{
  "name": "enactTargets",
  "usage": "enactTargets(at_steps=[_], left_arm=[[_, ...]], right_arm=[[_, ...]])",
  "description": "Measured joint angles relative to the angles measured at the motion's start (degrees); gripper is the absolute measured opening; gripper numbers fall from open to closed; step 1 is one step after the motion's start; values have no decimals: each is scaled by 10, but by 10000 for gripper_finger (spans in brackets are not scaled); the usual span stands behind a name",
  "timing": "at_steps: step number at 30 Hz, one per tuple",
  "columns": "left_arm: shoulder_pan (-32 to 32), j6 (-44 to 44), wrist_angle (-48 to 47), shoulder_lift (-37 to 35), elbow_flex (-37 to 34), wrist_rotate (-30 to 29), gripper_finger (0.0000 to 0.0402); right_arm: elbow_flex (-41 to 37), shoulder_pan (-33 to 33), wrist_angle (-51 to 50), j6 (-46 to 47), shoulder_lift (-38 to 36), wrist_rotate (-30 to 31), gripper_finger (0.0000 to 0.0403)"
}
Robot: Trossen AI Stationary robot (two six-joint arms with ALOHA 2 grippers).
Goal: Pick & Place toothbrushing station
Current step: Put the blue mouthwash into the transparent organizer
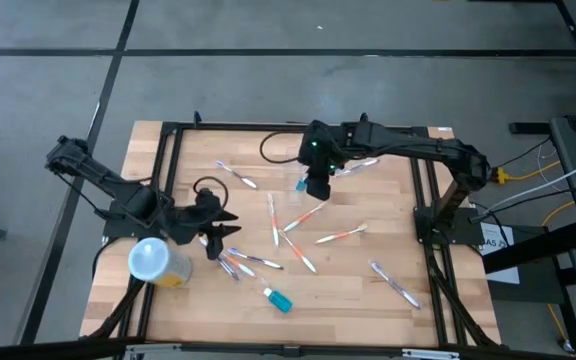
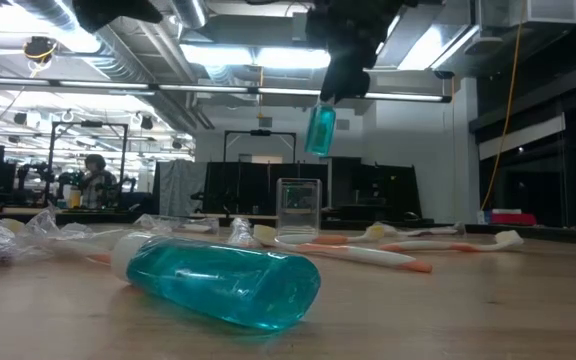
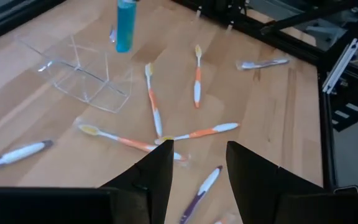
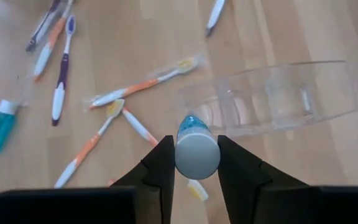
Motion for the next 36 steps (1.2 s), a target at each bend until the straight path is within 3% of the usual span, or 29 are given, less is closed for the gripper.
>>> enactTargets(at_steps=[9, 14, 21, 36], left_arm=[[-44, -51, 18, 59, -1, -21, 143], [-48, -49, 75, 95, -1, -25, 143], [-68, -92, 68, 110, -1, -66, 143], [-83, -114, 67, 110, -1, -104, 143]], right_arm=[[48, -18, 3, -40, 14, 13, 97], [134, -25, -71, -81, 79, 26, 97], [246, -48, -184, -125, 154, 48, 97], [271, -68, -173, -131, 195, 18, 97]])
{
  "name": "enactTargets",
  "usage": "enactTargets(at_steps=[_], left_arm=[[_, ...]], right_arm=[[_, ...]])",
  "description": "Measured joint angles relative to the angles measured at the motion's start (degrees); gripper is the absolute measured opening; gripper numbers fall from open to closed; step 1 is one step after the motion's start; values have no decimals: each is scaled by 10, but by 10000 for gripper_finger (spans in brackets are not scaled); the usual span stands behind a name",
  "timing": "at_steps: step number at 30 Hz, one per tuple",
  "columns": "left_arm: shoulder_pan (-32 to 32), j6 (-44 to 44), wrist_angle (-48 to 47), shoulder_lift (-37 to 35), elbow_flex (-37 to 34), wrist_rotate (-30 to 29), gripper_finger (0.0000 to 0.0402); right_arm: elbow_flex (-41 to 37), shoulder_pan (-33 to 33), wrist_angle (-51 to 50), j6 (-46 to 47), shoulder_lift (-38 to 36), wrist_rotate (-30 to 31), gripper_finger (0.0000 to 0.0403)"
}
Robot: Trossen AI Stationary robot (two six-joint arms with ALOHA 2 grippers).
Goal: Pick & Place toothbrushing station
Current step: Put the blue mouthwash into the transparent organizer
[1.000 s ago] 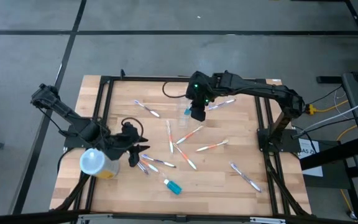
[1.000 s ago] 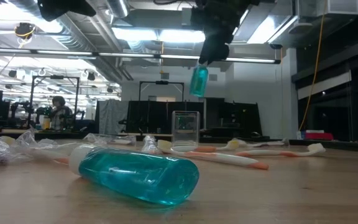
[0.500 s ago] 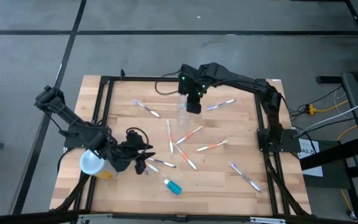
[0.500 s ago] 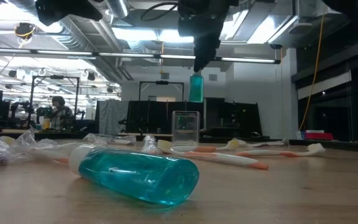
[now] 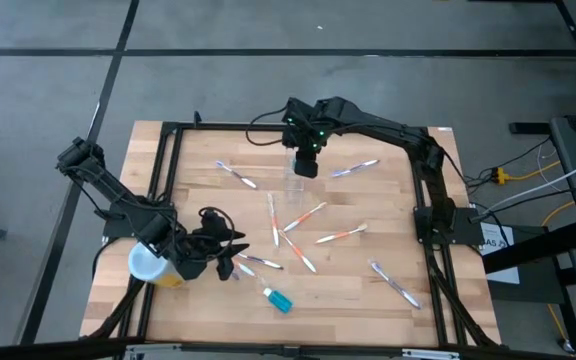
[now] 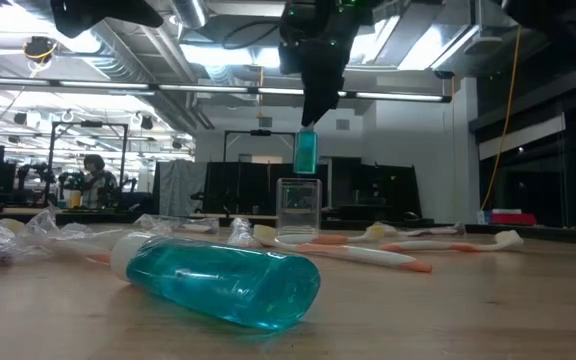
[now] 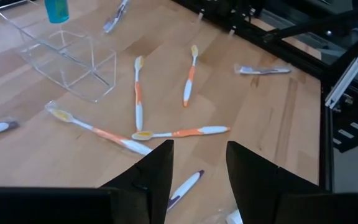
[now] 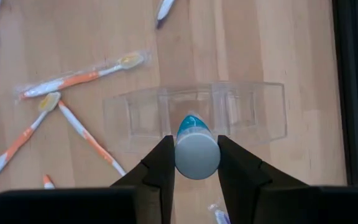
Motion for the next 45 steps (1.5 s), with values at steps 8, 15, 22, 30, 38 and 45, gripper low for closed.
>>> enactTargets(at_steps=[8, 15, 22, 30, 38, 45], left_arm=[[0, 0, 0, 0, 0, 0, 143], [0, -1, 2, 0, 0, 1, 143], [-3, -8, 3, 0, 0, 0, 143], [-3, -15, 1, 0, 1, 0, 143], [-3, -17, 1, 0, 1, 2, 143], [-4, -17, 1, 0, 1, 5, 143]], right_arm=[[-5, -12, 18, 5, 6, -13, 100], [-6, -11, 17, -1, 38, -15, 99], [-6, -13, 28, -6, 51, -15, 99], [-6, -15, 49, 4, 76, -39, 99], [-10, -19, 56, 0, 88, -45, 99], [-44, -29, 52, -2, 88, -44, 99]])
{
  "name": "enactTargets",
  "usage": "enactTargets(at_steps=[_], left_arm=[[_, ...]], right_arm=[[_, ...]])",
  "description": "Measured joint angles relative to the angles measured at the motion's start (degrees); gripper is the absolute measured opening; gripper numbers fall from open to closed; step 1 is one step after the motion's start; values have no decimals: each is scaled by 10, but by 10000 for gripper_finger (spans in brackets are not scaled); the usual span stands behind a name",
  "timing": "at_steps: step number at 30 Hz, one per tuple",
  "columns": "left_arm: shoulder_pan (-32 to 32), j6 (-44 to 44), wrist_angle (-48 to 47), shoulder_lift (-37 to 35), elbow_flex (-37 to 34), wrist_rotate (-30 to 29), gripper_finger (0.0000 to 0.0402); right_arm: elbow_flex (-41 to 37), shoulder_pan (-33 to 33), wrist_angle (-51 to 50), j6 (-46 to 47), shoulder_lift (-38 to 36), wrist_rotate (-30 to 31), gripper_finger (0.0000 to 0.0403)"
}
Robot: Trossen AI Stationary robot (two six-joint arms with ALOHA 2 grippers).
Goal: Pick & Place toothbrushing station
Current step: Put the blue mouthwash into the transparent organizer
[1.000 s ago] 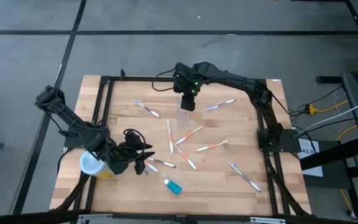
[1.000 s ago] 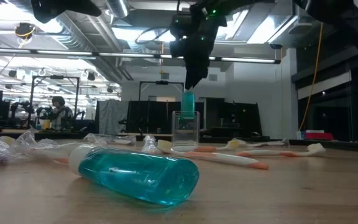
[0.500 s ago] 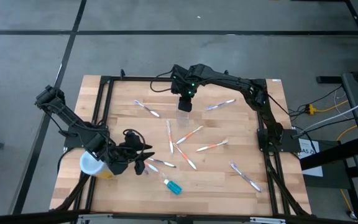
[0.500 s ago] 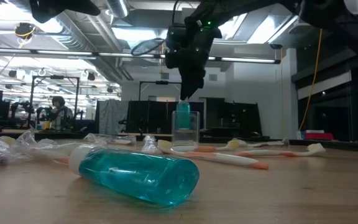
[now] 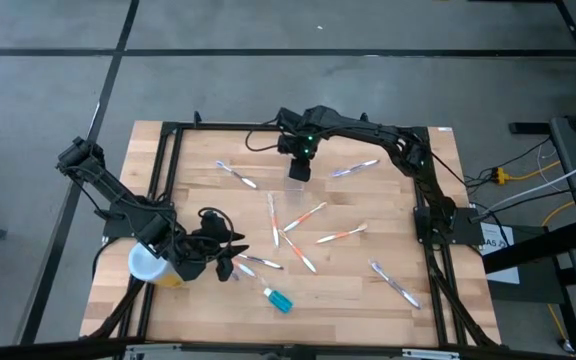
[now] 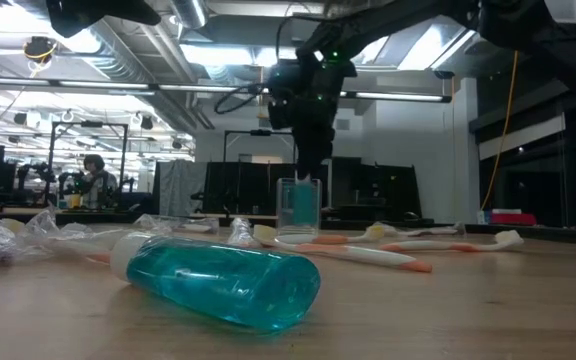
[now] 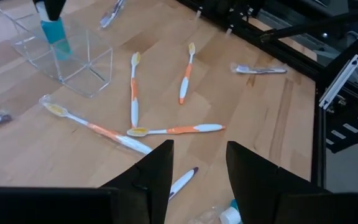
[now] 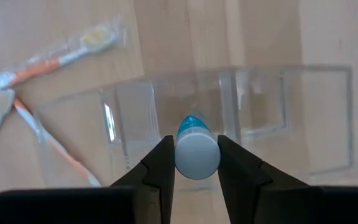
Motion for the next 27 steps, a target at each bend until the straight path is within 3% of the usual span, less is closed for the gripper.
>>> enactTargets(at_steps=[27], left_arm=[[0, -10, 0, 0, 0, 2, 143]], right_arm=[[-19, -12, 52, 10, -2, -12, 99]])
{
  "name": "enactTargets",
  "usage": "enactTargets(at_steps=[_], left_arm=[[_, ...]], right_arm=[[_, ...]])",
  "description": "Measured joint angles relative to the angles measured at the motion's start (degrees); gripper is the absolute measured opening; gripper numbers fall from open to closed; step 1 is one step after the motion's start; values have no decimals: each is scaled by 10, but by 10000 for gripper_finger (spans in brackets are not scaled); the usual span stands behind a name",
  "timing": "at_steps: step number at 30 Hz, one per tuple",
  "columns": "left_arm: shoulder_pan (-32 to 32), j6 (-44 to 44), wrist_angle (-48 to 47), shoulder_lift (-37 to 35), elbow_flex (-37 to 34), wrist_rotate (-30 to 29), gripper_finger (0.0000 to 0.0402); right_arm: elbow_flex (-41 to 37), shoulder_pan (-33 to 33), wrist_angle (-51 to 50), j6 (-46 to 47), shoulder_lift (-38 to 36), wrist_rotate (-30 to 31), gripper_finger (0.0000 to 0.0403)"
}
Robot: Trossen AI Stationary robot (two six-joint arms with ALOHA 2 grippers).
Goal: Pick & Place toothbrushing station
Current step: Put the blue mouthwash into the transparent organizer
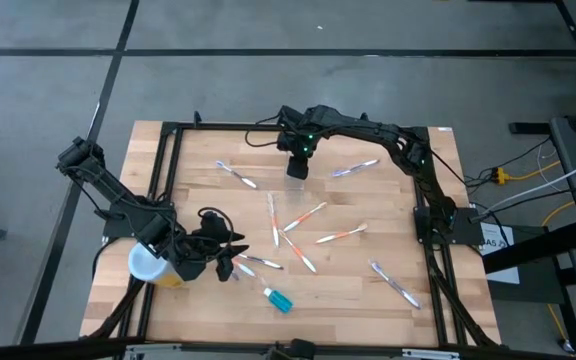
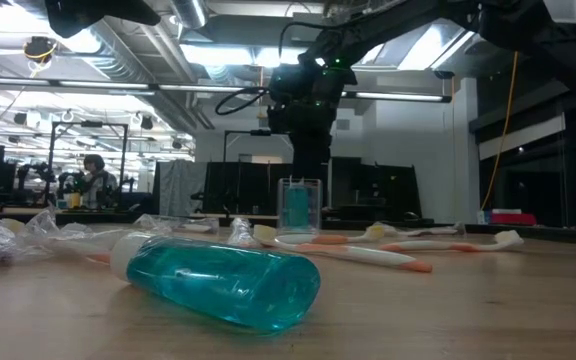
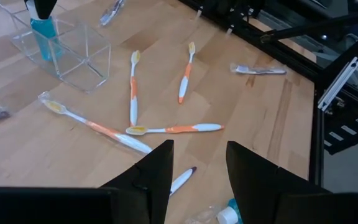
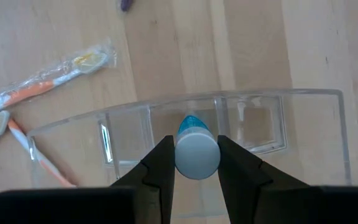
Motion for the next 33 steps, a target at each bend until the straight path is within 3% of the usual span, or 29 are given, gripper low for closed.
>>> enactTargets(at_steps=[33], left_arm=[[0, -3, -12, 0, 0, 0, 143]], right_arm=[[0, 12, -17, 15, -1, -17, 121]])
